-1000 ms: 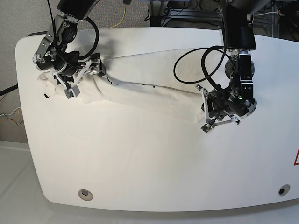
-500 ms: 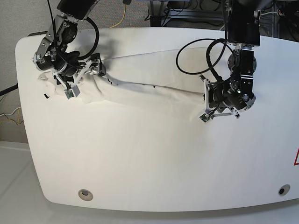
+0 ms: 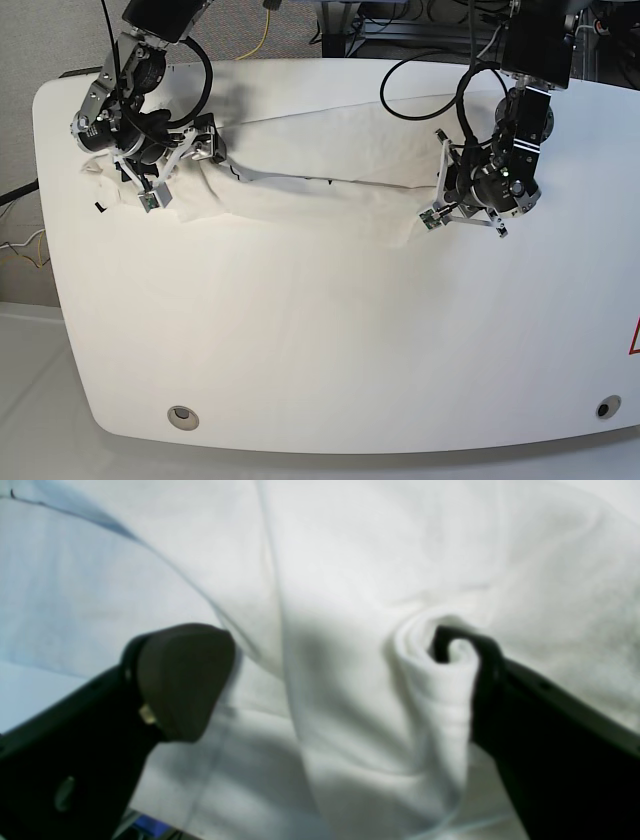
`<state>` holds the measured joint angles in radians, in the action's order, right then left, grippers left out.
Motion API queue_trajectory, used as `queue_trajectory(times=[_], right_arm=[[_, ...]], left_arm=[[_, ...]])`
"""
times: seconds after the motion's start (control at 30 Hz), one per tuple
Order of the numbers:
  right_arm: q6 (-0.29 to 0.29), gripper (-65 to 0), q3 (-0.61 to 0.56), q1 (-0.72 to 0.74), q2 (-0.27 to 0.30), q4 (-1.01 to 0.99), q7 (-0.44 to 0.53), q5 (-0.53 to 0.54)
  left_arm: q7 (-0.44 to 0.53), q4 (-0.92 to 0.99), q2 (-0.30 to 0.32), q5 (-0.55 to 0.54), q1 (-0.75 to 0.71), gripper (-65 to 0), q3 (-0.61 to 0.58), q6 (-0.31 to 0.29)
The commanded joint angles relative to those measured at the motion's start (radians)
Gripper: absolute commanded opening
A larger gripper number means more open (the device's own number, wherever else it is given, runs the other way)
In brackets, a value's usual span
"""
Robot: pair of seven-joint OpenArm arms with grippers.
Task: Fold the T-shirt properly
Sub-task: 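Drag the grasped fabric with the left gripper along the strip to stretch it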
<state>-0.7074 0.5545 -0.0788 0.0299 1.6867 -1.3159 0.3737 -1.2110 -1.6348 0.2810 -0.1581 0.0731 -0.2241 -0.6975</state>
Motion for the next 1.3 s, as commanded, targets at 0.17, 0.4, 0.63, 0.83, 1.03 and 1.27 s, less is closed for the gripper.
queue_trajectory(times=[0.17, 0.4, 0.63, 0.83, 1.03, 1.27], right_arm=[[0.009, -0.9, -0.003, -0.006, -0.005, -0.009, -0.050, -0.064], [0.009, -0.9, -0.003, -0.006, -0.005, -0.009, -0.050, -0.064], [0.009, -0.9, -0.003, -0.006, -0.006, -0.009, -0.050, -0.064], [0.009, -0.9, -0.003, -0.006, -0.006, -0.009, -0.050, -0.064], [0.009, -0.9, -0.003, -0.006, -0.005, -0.009, -0.050, -0.064], [0.009, -0.9, -0.003, -0.006, -0.005, -0.009, -0.050, -0.066]], left_arm=[[0.000, -0.166, 0.064, 0.084, -0.055, -61.5, -0.004, -0.001], [0.000, -0.195, 0.088, 0.124, -0.072, -61.6, -0.005, -0.001], [0.000, -0.212, 0.090, 0.125, -0.091, -61.6, -0.004, -0.001], [0.000, -0.249, 0.090, 0.128, -0.132, -61.6, -0.004, -0.001], [0.000, -0.252, 0.126, 0.128, -0.160, -61.6, -0.011, -0.001], [0.000, -0.255, 0.189, 0.128, -0.174, -61.6, -0.061, -0.001]])
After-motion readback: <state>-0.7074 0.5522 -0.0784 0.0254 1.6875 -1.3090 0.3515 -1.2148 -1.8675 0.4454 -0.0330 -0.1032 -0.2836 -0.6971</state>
